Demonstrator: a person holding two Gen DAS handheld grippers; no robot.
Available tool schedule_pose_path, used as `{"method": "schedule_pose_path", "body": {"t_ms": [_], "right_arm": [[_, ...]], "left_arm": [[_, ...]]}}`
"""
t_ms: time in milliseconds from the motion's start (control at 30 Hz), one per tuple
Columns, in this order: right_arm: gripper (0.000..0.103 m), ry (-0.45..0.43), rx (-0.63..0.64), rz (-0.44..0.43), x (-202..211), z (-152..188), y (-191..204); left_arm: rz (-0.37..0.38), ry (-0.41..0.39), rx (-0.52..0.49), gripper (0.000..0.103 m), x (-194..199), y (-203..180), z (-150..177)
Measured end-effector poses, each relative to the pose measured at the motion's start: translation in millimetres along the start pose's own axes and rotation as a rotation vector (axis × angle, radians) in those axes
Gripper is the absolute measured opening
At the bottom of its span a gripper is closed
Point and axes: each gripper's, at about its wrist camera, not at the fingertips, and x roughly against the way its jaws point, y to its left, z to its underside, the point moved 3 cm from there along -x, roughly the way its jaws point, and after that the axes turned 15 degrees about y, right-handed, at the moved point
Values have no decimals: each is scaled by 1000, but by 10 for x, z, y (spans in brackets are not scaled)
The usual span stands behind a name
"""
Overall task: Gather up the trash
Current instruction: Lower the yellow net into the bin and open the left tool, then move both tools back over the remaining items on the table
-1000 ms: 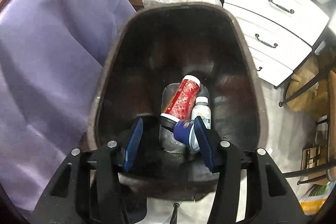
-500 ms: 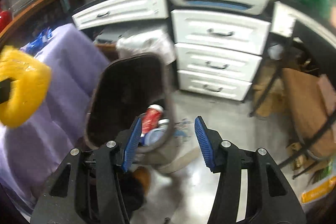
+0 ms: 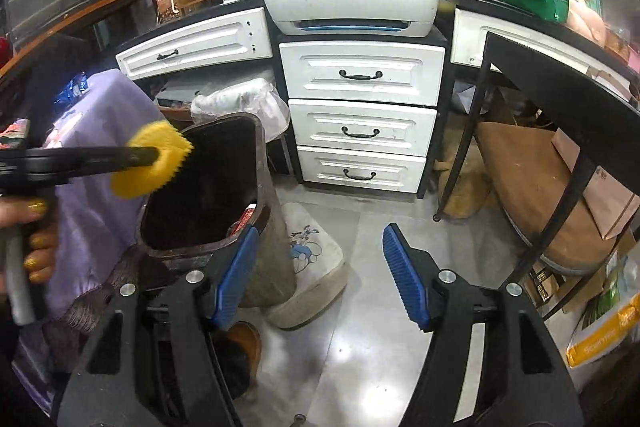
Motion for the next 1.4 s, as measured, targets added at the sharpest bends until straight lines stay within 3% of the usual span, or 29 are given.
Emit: {"method": "schedule_pose_path", "body": {"t_ms": [133, 300, 367, 800, 933, 1200, 1400], "right_arm": [[65, -19, -1, -20, 82, 26, 23], [66, -49, -7, -19, 145, 33, 36], [66, -48, -15, -23, 150, 26, 30], [66, -73, 25, -34, 250, -13, 209], [66, -68, 58, -54, 262, -38, 385], [66, -79, 180, -122, 377, -106, 946], [66, -101, 311, -195, 496, -186, 1577]], "left_arm": [[-23, 45, 23, 12, -227, 44, -28], [-19, 49, 41, 54, -264, 18, -14], [-8, 28, 40, 60, -203, -2, 2], [23, -158, 46, 72, 590, 24, 230], [21, -233, 22, 82, 933, 32, 360], [-21, -287, 37, 87, 1407, 329, 675], [-70, -311, 112, 88, 1681, 813, 1002]]}}
